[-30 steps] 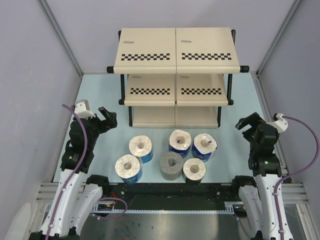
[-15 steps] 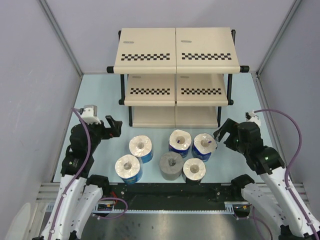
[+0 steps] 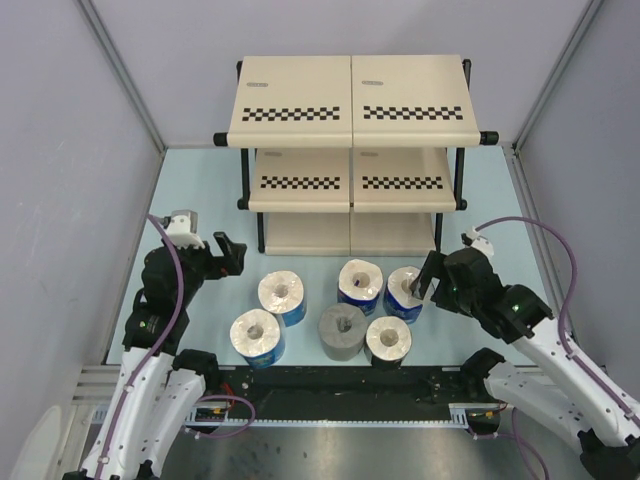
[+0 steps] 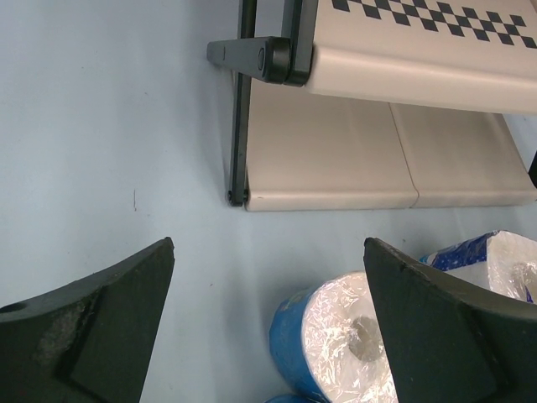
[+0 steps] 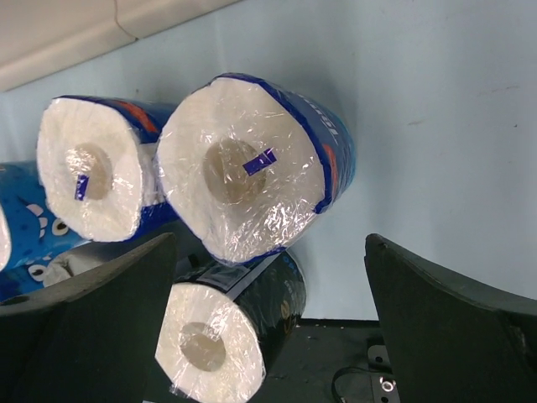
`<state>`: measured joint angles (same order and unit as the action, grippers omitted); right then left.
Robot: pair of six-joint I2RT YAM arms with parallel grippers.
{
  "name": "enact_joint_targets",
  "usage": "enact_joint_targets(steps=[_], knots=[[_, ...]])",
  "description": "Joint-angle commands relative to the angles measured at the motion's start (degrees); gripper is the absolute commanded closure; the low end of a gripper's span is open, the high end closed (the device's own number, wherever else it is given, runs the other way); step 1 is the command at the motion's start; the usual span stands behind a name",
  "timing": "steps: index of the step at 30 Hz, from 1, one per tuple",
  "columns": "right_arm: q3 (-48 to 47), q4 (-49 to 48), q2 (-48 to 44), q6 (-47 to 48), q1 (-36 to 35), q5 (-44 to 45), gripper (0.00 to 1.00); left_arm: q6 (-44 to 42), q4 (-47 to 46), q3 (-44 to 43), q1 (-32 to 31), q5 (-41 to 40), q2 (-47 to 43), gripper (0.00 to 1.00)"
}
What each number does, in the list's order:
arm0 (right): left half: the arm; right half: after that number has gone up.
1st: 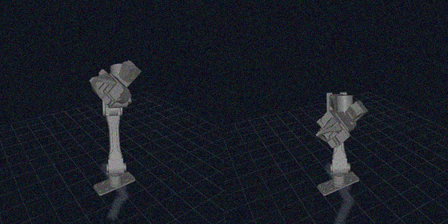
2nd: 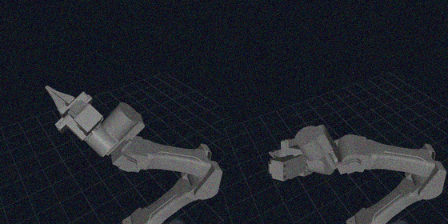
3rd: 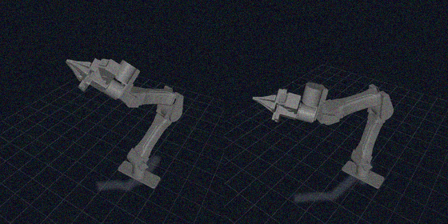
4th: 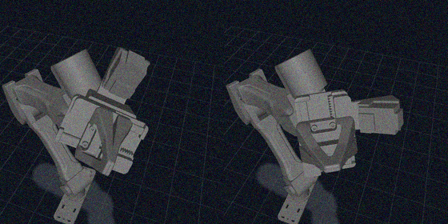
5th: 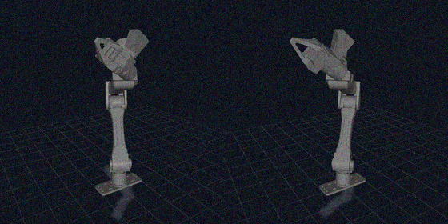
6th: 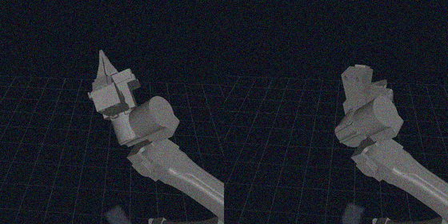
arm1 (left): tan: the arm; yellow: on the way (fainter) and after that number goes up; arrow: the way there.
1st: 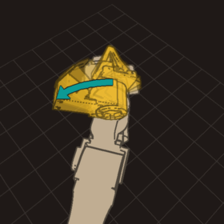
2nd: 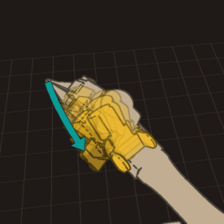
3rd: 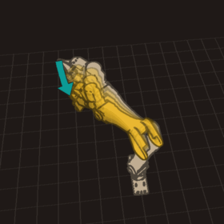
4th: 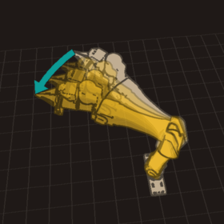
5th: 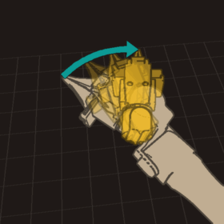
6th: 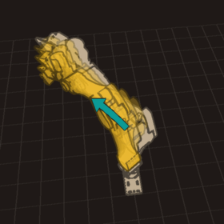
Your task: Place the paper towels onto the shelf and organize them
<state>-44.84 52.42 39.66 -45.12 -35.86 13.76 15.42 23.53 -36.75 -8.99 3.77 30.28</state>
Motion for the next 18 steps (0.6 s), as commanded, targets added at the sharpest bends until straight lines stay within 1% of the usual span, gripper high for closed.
enact_joint_targets(steps=[1, 4, 12, 15, 18], knots=[[-2.4, -0.9, 1.8, -3.7, -1.4, 4.5, 0.04, -0.7, -0.6, 0.2, -0.4, 1.3, -0.4, 0.00], [-2.4, -1.4, 2.9, -4.4, -1.5, 5.8, 0.09, -0.8, -0.6, 0.3, -0.5, 1.2, -0.6, 0.00], [0.2, -3.9, 4.9, -5.6, -1.6, 8.6, 0.16, -0.8, -0.7, 0.3, -0.6, 1.6, -0.7, 0.00], [1.2, -5.6, 5.6, -5.7, -1.6, 8.1, 0.18, -0.8, -0.9, 0.4, -0.6, 1.8, -0.2, 0.00], [1.2, -7.5, 6.7, -4.2, -1.7, 5.2, 0.17, -0.9, -0.9, 0.3, -0.6, 1.9, 0.3, 0.00]])
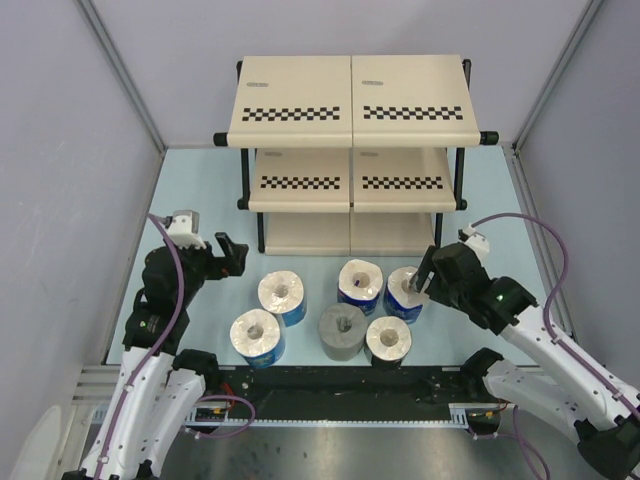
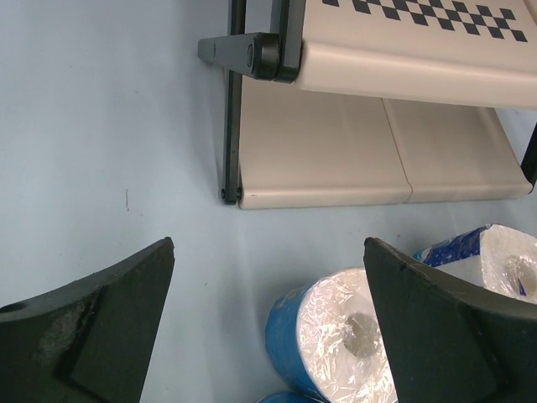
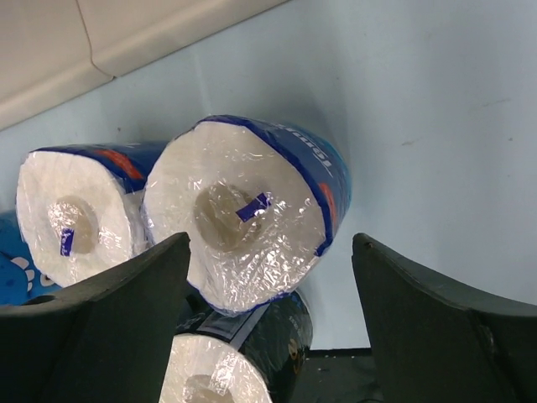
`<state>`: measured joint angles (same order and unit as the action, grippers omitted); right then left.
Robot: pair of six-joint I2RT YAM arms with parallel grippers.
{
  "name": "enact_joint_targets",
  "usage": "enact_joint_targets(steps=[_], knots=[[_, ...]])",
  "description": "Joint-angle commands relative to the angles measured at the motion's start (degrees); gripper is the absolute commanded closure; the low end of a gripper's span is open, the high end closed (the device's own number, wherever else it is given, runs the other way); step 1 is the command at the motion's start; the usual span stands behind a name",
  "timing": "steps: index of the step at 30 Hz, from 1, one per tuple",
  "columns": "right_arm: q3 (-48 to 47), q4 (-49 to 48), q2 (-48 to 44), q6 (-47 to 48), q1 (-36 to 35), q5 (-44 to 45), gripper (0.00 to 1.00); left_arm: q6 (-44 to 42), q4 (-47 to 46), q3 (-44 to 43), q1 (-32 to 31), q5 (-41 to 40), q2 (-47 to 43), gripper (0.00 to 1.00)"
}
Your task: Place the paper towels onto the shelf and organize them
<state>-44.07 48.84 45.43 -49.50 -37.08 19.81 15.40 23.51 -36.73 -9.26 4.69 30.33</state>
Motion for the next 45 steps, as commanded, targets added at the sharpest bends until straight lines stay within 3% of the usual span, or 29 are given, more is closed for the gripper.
enact_joint_targets(steps=[1, 5, 10, 19, 25, 34, 45], knots=[[0.4, -6.4, 1.0, 2.6, -0.8, -2.1, 0.17, -0.9, -0.8, 0.3, -0.3, 1.0, 0.2, 0.00], [0.4, -14.7, 0.1, 10.0, -4.6, -8.0, 0.18, -0.9, -0.9, 0.3, -0.3, 0.8, 0.2, 0.00], [-2.9, -18.3, 3.8, 14.2, -11.5, -6.9, 0.17, -0.9, -1.0, 0.3, -0.3, 1.0, 0.4, 0.00], [-12.9, -21.8, 22.4, 20.6, -26.0, -0.8, 0.13, -1.0, -1.0, 0.3, -0.4, 1.5, 1.4, 0.00], [-21.5, -27.5, 33.7, 23.1, -26.7, -5.7, 0.12, -0.9, -1.0, 0.3, -0.4, 1.5, 1.4, 0.00], [-34.9, -26.8, 50.4, 24.8, -26.6, -6.0, 0.04, -0.9, -1.2, 0.3, -0.6, 2.0, 1.8, 0.00], [-37.2, -26.3, 61.0, 22.0, -25.9, -6.0, 0.04, -1.0, -1.4, 0.4, -0.7, 2.2, 1.8, 0.00]])
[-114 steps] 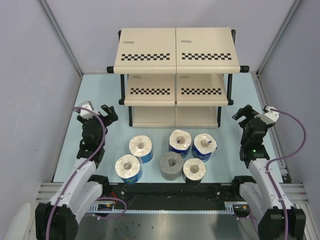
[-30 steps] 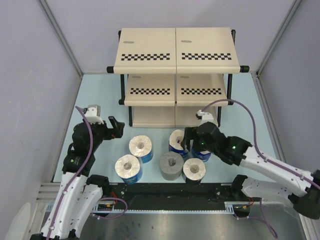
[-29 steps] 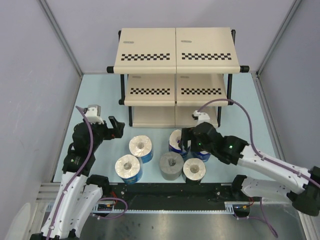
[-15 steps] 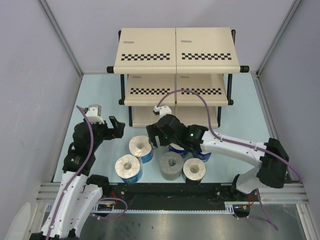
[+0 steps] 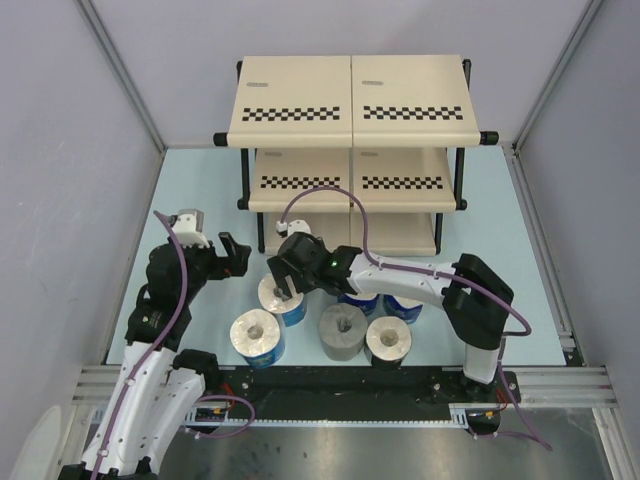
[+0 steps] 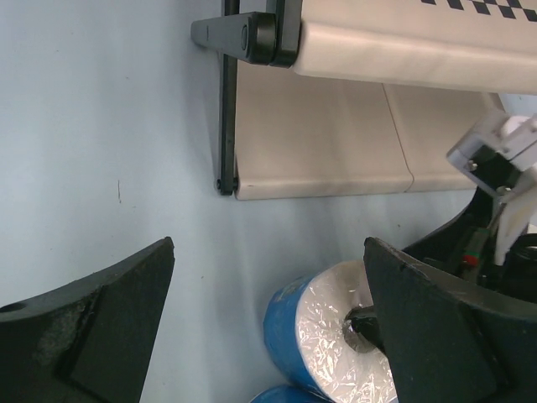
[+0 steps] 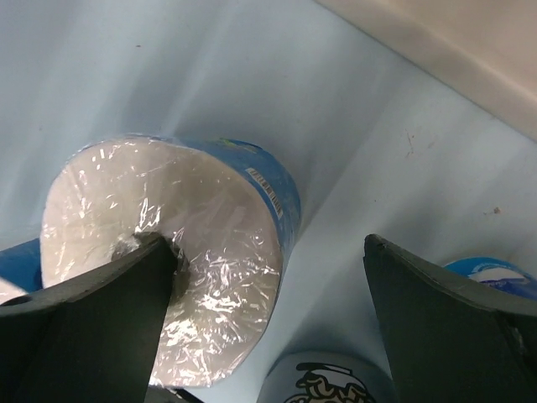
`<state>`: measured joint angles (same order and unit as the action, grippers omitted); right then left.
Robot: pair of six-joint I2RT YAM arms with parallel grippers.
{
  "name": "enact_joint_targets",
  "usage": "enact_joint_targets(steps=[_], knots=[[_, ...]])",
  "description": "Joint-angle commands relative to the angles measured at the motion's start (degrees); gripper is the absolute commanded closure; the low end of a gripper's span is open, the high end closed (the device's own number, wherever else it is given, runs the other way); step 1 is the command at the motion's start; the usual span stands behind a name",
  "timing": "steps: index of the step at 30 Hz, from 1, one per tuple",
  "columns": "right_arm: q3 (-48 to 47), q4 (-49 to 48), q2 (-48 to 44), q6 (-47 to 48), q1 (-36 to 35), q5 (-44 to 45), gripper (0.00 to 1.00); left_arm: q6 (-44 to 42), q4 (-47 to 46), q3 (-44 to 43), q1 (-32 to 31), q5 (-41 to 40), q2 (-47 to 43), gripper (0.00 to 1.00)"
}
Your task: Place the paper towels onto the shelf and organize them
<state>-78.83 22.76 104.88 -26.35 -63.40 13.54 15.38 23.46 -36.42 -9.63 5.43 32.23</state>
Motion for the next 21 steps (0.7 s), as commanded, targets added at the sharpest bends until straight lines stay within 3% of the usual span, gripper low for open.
enact_joint_targets(steps=[1, 6, 11, 16, 19, 21], knots=[[-2.5, -0.3, 2.1, -1.2, 0.5, 0.3, 0.04, -1.0, -1.4, 0.1, -0.2, 1.4, 0.0, 0.00], [-2.5, -1.1, 4.5, -1.9, 0.5, -0.7, 0.09, -1.0, -1.4, 0.1, -0.3, 1.4, 0.3, 0.00], [-2.5, -1.1, 3.6, -1.6, 0.4, -2.0, 0.39, -1.0, -1.5, 0.1, -0.3, 1.3, 0.4, 0.00], [-2.5, -0.4, 0.4, 0.7, -0.1, -0.6, 0.54, -1.0, -1.5, 0.1, -0.3, 1.3, 0.2, 0.00], [-2.5, 1.0, -2.4, 2.2, -0.5, 0.2, 0.72, -1.0, -1.5, 0.2, -0.3, 1.2, 0.1, 0.00], [-2.5, 2.0, -5.4, 2.3, -0.9, 2.7, 0.76, -1.0, -1.5, 0.2, -0.3, 1.2, 0.1, 0.00]])
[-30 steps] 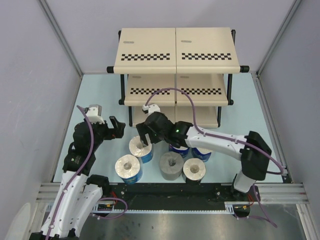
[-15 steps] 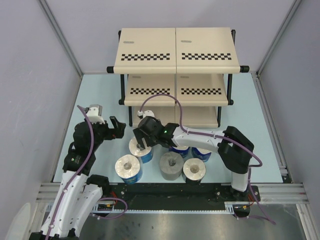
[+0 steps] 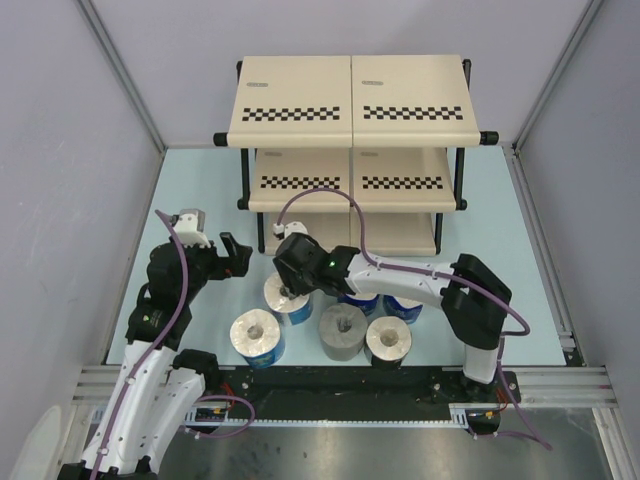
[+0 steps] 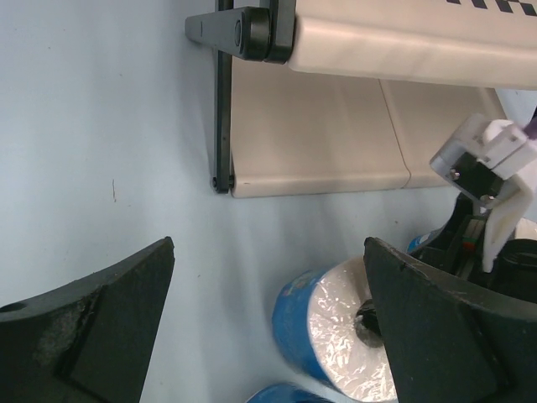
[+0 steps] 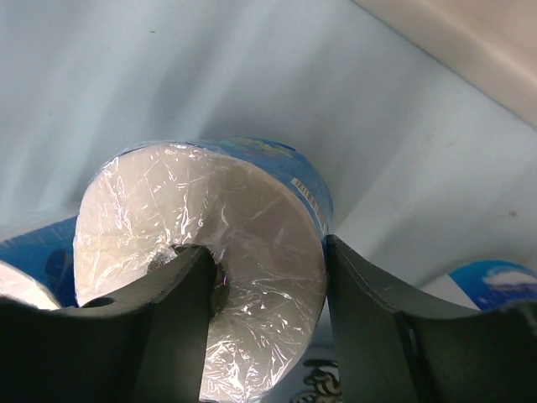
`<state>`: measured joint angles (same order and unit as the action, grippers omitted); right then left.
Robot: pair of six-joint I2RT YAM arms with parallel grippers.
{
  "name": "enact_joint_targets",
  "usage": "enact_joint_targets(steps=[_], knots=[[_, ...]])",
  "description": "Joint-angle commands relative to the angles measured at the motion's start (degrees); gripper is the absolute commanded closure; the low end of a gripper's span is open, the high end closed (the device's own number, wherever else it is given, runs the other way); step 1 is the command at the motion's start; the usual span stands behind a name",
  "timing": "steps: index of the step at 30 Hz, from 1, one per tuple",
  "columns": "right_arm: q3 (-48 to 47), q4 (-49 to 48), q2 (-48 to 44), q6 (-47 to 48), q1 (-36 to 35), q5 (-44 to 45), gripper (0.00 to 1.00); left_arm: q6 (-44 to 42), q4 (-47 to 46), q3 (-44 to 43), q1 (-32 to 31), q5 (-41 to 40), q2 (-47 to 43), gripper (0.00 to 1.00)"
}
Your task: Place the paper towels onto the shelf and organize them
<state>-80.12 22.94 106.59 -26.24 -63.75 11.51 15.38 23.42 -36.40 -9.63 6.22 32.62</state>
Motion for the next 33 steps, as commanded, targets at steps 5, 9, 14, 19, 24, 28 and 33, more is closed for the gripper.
enact_joint_targets(steps=[5, 9, 14, 19, 24, 28, 33], knots=[[-1.3, 3.6, -16.6, 2.4, -1.4, 8.4, 0.79, -1.0, -1.4, 0.2, -0.2, 0.4, 0.0, 0.00], [-1.2, 2.0, -26.6, 5.0, -1.5, 10.2, 0.79, -0.9, -1.3, 0.1, -0.3, 0.0, 0.1, 0.00], [-4.2, -0.7, -35.0, 11.6, -1.2, 9.9, 0.79, -0.7, -1.4, 0.2, -0.3, -0.6, -0.1, 0.00], [-20.2, 3.6, -33.2, 16.2, -0.9, 12.0, 0.82, -0.7, -1.4, 0.1, -0.3, -0.3, 0.3, 0.00], [-34.4, 4.7, -27.1, 21.4, 0.4, 14.0, 0.85, -0.7, -1.4, 0.2, -0.3, -0.3, 0.3, 0.00], [-52.6, 8.4, -16.6, 23.9, 4.3, 13.4, 0.85, -0.7, -1.3, 0.2, -0.3, -0.3, 0.5, 0.00], [-64.4, 10.5, -9.2, 21.6, 11.3, 10.3, 0.87, -0.7, -1.2, 0.1, -0.3, -0.1, 1.0, 0.00]])
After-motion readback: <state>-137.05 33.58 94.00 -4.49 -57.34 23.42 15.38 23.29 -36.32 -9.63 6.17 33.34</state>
